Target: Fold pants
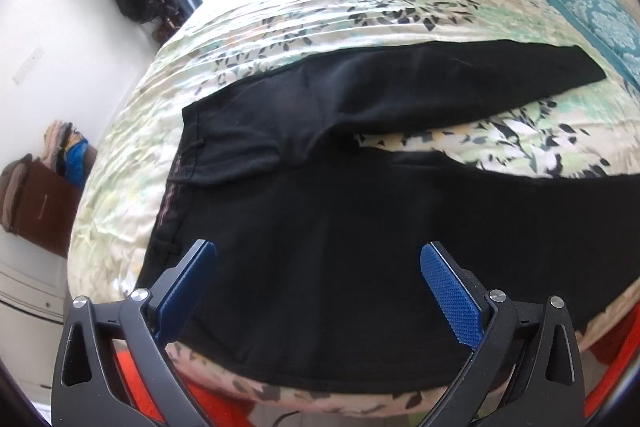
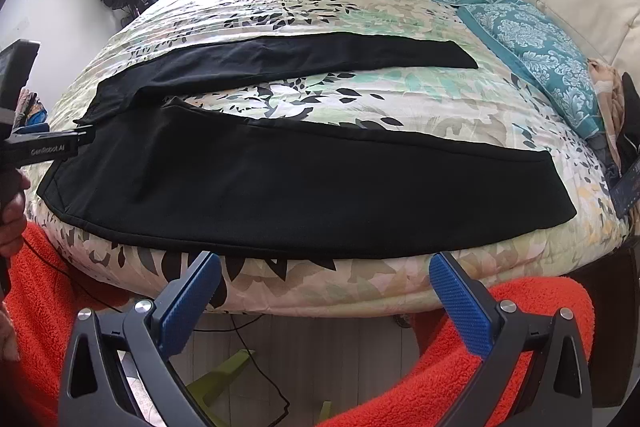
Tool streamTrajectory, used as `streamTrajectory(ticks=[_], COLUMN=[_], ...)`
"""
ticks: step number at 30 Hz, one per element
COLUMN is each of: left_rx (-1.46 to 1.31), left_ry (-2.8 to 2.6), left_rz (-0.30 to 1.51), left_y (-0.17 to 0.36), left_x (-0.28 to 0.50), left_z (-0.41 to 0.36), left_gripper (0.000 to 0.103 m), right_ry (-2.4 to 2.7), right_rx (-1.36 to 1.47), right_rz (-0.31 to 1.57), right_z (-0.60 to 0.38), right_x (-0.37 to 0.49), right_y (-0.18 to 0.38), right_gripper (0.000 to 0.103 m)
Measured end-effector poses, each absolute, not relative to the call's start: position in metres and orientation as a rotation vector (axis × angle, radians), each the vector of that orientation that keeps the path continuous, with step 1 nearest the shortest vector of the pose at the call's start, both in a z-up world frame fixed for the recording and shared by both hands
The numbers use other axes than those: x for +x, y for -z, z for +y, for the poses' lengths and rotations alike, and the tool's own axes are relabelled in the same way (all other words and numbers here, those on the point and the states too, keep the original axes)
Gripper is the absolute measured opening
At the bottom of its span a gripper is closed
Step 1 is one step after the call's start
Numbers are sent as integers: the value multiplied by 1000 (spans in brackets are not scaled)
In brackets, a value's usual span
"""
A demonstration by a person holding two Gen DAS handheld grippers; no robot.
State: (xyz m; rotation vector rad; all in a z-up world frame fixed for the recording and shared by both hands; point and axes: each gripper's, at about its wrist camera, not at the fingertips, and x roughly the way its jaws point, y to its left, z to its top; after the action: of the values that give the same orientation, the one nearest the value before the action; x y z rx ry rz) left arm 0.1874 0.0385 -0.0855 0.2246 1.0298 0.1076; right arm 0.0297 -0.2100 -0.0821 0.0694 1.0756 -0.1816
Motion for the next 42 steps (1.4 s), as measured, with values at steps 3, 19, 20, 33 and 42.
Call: streamTrajectory(ticks=[3, 19, 20, 33, 42], left_rx=[200, 400, 386, 293, 296], left_ry=[-159, -409, -416, -316, -350], left_rz=[1042, 1079, 1087, 976, 904], left_y=[99, 209, 207, 213, 217], left_x=[242, 461, 463, 430, 423], left_z=[51, 61, 62, 70, 63], left_gripper=[102, 103, 103, 103, 103], right_ry=[118, 77, 86, 88, 263], right_rx=[168, 200, 207, 99, 99], right_rz=[1087, 1160, 1175, 1185, 1237], right_z=[-230, -360, -358, -297, -469], right_x=[56, 336, 354, 529, 482], right_y=[90, 150, 158, 239, 232], right_gripper=[103, 103, 103, 103, 103])
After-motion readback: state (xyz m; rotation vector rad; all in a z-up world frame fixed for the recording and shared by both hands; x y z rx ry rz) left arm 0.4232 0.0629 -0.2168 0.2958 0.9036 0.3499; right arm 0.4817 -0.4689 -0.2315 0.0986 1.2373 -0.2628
